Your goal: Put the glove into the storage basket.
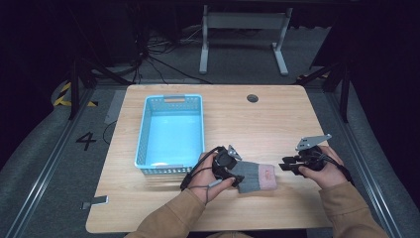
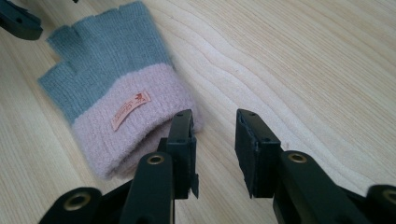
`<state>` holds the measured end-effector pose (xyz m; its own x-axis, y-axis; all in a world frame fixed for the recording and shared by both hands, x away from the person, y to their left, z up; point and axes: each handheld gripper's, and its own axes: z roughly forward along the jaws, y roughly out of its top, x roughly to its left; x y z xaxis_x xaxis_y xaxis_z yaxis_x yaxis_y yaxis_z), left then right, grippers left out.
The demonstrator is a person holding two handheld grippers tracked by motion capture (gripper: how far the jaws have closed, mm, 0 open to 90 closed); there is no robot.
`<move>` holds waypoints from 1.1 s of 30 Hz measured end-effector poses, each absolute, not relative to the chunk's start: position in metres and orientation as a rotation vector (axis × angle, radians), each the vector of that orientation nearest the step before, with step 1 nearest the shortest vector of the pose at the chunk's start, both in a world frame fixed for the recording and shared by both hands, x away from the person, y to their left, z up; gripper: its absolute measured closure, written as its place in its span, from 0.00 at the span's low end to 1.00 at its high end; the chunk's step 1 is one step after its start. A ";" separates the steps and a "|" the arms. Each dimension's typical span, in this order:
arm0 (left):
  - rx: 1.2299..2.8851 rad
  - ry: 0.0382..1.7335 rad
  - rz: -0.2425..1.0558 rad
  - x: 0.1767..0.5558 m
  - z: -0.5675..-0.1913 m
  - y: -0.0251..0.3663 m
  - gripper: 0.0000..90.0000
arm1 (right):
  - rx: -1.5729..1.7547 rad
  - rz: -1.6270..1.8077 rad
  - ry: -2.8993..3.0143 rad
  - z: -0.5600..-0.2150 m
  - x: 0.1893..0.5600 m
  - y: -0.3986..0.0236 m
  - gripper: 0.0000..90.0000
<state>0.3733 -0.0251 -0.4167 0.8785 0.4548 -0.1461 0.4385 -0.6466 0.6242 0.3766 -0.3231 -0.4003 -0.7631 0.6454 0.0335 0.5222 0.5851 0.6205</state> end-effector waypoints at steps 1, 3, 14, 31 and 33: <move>2.360 0.629 0.025 0.375 -0.418 -0.026 0.51 | 0.978 0.932 2.614 -0.400 0.377 -0.323 0.76; 2.357 0.632 0.008 0.378 -0.420 -0.028 0.51 | 0.975 0.933 2.615 -0.400 0.377 -0.324 0.76; 2.358 0.589 0.010 0.389 -0.433 -0.041 0.47 | 0.983 0.957 2.618 -0.401 0.376 -0.324 0.72; 2.409 0.523 0.030 0.389 -0.446 -0.054 0.32 | 0.996 0.990 2.613 -0.402 0.376 -0.324 0.69; 2.409 0.514 0.032 0.389 -0.448 -0.054 0.31 | 0.997 0.992 2.613 -0.402 0.376 -0.325 0.68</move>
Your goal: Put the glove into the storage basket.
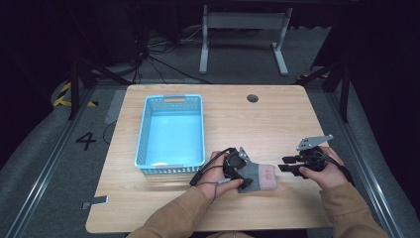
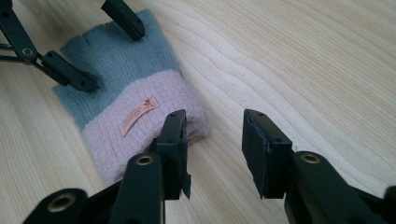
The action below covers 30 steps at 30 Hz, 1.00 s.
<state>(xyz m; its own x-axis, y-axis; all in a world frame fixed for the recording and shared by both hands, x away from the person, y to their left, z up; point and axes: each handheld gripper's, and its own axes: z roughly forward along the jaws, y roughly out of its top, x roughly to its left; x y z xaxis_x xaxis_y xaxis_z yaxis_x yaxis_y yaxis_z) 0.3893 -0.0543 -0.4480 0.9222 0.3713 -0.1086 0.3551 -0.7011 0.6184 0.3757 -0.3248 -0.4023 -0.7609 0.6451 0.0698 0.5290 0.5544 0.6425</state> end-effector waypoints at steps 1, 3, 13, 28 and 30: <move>2.416 0.499 0.036 0.389 -0.448 -0.054 0.31 | 0.997 0.991 2.613 -0.402 0.376 -0.325 0.68; 2.413 0.499 0.047 0.388 -0.449 -0.055 0.30 | 0.998 0.991 2.611 -0.402 0.376 -0.325 0.68; 2.427 0.503 0.089 0.382 -0.452 -0.058 0.30 | 1.008 0.996 2.610 -0.403 0.375 -0.324 0.66; 2.465 0.485 0.086 0.372 -0.447 -0.061 0.64 | 1.010 1.004 2.607 -0.402 0.374 -0.324 0.67; 2.464 0.476 0.086 0.371 -0.447 -0.061 0.71 | 1.010 1.006 2.608 -0.402 0.374 -0.324 0.67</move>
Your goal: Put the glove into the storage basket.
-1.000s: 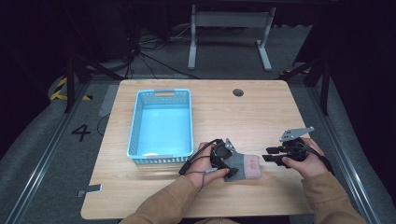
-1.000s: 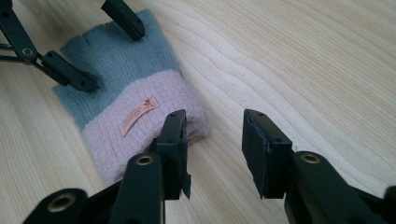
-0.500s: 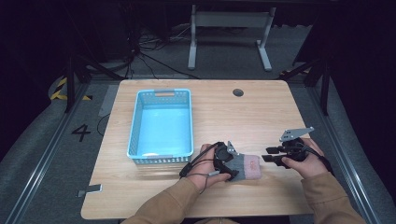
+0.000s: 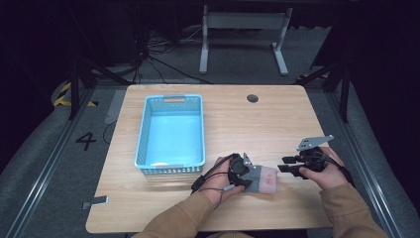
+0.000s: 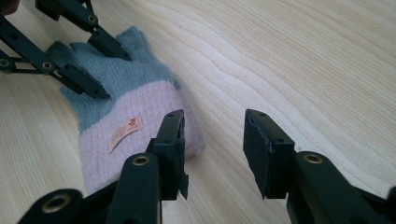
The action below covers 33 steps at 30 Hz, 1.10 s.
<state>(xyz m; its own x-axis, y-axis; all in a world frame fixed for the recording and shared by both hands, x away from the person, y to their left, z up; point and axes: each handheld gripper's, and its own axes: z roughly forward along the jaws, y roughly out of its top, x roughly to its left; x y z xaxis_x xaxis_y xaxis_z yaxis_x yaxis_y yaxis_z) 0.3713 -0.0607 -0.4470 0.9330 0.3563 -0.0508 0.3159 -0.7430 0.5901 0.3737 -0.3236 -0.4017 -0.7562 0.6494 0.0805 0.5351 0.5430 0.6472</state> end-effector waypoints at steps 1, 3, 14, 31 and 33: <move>2.466 0.476 0.085 0.371 -0.447 -0.061 0.73 | 1.010 1.007 2.607 -0.402 0.374 -0.324 0.67; 2.468 0.473 0.091 0.370 -0.446 -0.061 0.75 | 1.007 1.011 2.607 -0.402 0.374 -0.324 0.67; 2.460 0.465 0.029 0.373 -0.433 -0.052 0.81 | 1.019 1.036 2.588 -0.399 0.376 -0.331 0.68; 2.383 0.478 0.072 0.374 -0.379 -0.015 0.81 | 1.019 1.051 2.592 -0.398 0.384 -0.329 0.68; 2.378 0.482 0.085 0.375 -0.373 -0.011 0.81 | 1.013 1.052 2.597 -0.398 0.386 -0.328 0.68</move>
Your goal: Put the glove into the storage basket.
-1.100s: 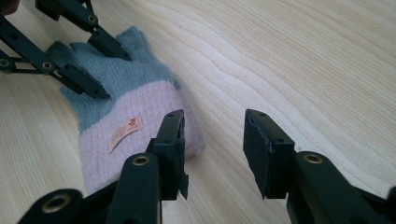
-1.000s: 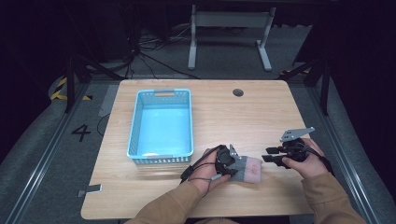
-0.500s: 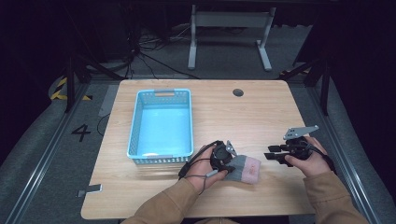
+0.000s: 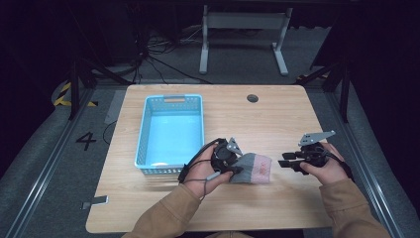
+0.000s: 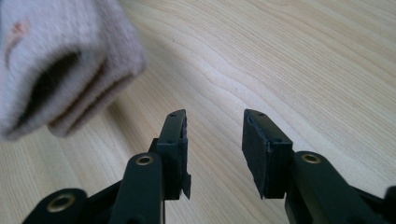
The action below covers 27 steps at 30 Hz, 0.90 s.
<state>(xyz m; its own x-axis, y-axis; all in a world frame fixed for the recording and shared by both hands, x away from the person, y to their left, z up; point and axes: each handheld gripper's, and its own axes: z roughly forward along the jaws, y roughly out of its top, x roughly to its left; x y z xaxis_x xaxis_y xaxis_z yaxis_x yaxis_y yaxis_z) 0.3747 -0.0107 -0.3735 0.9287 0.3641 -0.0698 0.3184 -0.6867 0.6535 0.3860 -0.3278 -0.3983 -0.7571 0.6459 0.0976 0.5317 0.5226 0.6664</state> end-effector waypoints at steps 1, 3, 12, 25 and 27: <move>2.378 0.485 0.086 0.375 -0.371 -0.008 0.81 | 1.014 1.052 2.599 -0.398 0.387 -0.327 0.68; 2.376 0.491 0.100 0.376 -0.365 -0.002 0.81 | 1.009 1.050 2.602 -0.399 0.389 -0.326 0.68; 2.345 0.520 0.146 0.385 -0.345 0.028 0.80 | 1.000 1.059 2.620 -0.401 0.395 -0.320 0.68; 2.313 0.595 0.211 0.395 -0.330 0.073 0.80 | 1.017 1.054 2.604 -0.401 0.390 -0.324 0.68; 2.312 0.609 0.230 0.397 -0.328 0.082 0.80 | 1.018 1.051 2.601 -0.401 0.389 -0.324 0.68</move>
<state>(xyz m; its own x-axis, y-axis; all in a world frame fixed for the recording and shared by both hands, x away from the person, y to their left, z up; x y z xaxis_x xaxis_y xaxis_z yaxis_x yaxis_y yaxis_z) 0.3970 0.0817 -0.3280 0.8723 0.4888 -0.0106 0.3596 -0.6267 0.6914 0.3894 -0.3244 -0.4007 -0.7566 0.6459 0.1023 0.5357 0.5224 0.6634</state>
